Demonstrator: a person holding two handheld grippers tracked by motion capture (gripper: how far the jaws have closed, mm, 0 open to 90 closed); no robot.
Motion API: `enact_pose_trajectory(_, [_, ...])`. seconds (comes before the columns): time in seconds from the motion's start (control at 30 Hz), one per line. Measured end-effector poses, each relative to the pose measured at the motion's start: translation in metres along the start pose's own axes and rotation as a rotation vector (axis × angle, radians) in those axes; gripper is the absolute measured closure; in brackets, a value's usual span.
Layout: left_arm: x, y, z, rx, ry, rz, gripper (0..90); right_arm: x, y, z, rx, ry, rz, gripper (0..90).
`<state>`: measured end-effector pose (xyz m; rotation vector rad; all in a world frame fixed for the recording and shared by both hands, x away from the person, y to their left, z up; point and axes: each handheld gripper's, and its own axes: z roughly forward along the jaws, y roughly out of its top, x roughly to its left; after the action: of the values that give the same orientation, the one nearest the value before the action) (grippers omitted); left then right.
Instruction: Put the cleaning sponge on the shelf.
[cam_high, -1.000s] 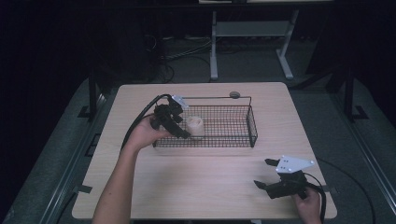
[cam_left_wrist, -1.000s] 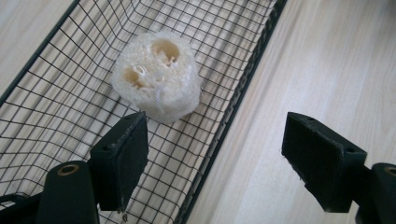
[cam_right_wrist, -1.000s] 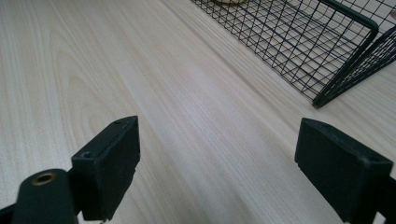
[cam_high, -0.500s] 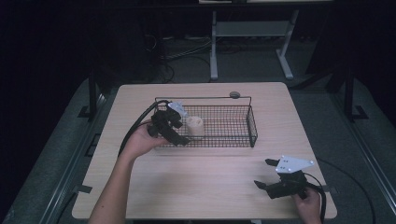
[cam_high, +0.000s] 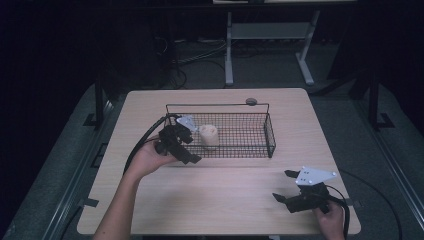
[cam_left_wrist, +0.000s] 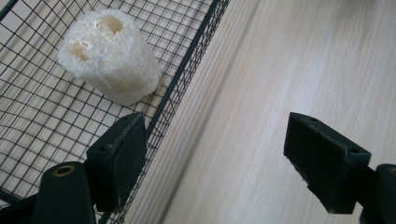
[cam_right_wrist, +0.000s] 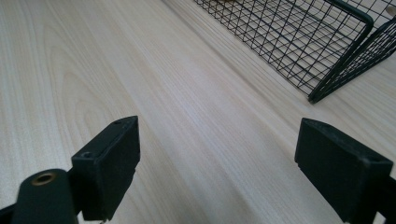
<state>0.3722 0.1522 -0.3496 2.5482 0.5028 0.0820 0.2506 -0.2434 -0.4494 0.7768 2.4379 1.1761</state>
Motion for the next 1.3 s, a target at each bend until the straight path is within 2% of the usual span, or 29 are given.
enact_pose_trajectory(0.33, [-0.006, -0.01, -0.004, -0.011, 0.007, -0.004, 20.4, 0.0, 0.0, 0.0, 0.006, -0.004, 0.0, 13.6])
enact_pose_trajectory(0.37, [-0.006, -0.011, -0.005, 0.001, 0.005, 0.007, 20.4, 0.0, 0.0, 0.001, 0.008, -0.005, 0.001, 13.5])
enact_pose_trajectory(0.47, [-0.008, -0.014, -0.006, -0.004, 0.011, -0.004, 20.3, 0.0, 0.0, 0.001, 0.009, -0.007, -0.001, 13.5])
enact_pose_trajectory(1.0, [-0.019, -0.03, -0.01, -0.012, 0.013, -0.009, 19.5, 0.0, 0.0, 0.002, 0.015, -0.008, -0.007, 13.6])
enact_pose_trajectory(1.3, [-0.024, -0.042, -0.009, -0.027, 0.016, -0.033, 19.5, 0.001, 0.0, 0.003, 0.02, -0.009, -0.005, 13.6])
